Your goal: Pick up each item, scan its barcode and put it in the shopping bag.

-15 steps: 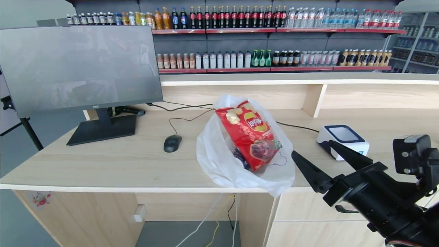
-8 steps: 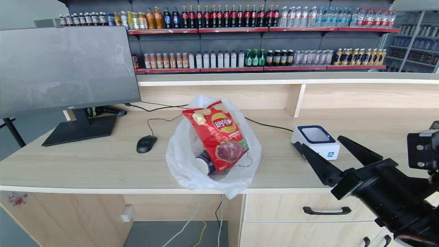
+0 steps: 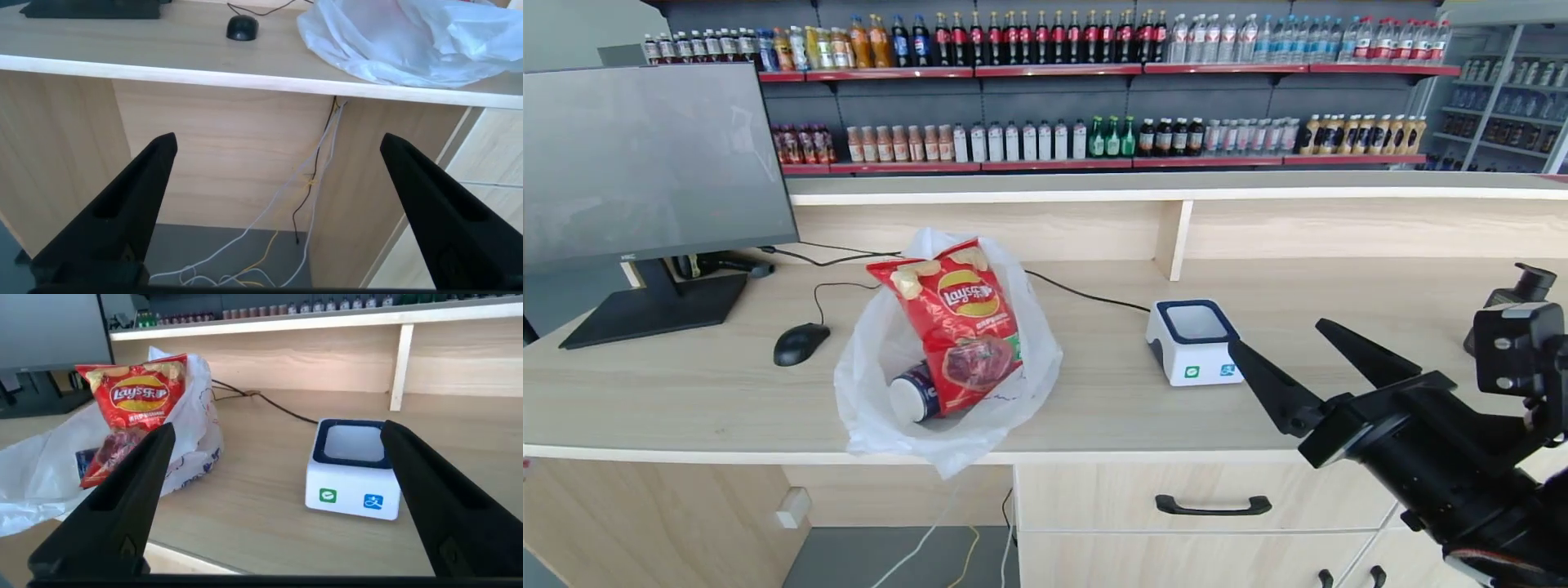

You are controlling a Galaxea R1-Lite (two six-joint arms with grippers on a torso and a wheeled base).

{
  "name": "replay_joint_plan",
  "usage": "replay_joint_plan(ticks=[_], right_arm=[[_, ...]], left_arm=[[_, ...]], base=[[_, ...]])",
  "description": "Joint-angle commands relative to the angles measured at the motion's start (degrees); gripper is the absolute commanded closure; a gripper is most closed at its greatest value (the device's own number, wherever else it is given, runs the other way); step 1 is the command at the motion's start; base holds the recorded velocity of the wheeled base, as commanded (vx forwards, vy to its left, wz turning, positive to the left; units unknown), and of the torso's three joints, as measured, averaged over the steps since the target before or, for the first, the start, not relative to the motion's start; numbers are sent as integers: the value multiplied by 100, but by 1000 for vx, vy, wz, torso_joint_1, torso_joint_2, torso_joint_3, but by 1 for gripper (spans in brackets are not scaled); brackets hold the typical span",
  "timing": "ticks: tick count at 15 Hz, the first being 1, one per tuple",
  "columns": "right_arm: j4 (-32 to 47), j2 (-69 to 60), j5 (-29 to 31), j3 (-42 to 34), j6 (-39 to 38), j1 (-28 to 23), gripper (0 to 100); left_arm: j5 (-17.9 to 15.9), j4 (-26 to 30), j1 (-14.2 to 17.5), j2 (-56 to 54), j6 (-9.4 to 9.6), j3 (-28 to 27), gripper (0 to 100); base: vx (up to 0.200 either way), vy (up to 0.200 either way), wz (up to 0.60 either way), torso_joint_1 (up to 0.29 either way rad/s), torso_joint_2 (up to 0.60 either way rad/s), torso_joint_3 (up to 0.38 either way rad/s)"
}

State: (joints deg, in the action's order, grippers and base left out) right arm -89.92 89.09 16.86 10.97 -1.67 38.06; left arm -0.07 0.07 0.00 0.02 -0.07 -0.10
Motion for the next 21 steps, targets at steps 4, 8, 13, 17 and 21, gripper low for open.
replay_joint_plan(ticks=[4, 8, 13, 17, 21], right_arm=[[-8, 161, 2, 1, 0, 0, 0], [-8, 179, 2, -16, 0, 9, 0], [-8, 179, 2, -51, 0, -79, 0], [-8, 214, 10, -51, 44, -387, 0], [-8, 592, 10, -16, 246, -809, 0]], left_arm=[[-1, 1, 0, -2, -1, 1, 0], [-1, 1, 0, -2, -1, 1, 0], [-1, 1, 0, -2, -1, 1, 0], [-1, 1, 0, -2, -1, 1, 0], [-1, 1, 0, -2, 7, 1, 0]], base=[[0, -200, 0, 1, 4, 4], [0, -200, 0, 0, 4, 7], [0, -200, 0, 2, 0, 0], [0, -200, 0, 4, 1, 4], [0, -200, 0, 4, 2, 0]])
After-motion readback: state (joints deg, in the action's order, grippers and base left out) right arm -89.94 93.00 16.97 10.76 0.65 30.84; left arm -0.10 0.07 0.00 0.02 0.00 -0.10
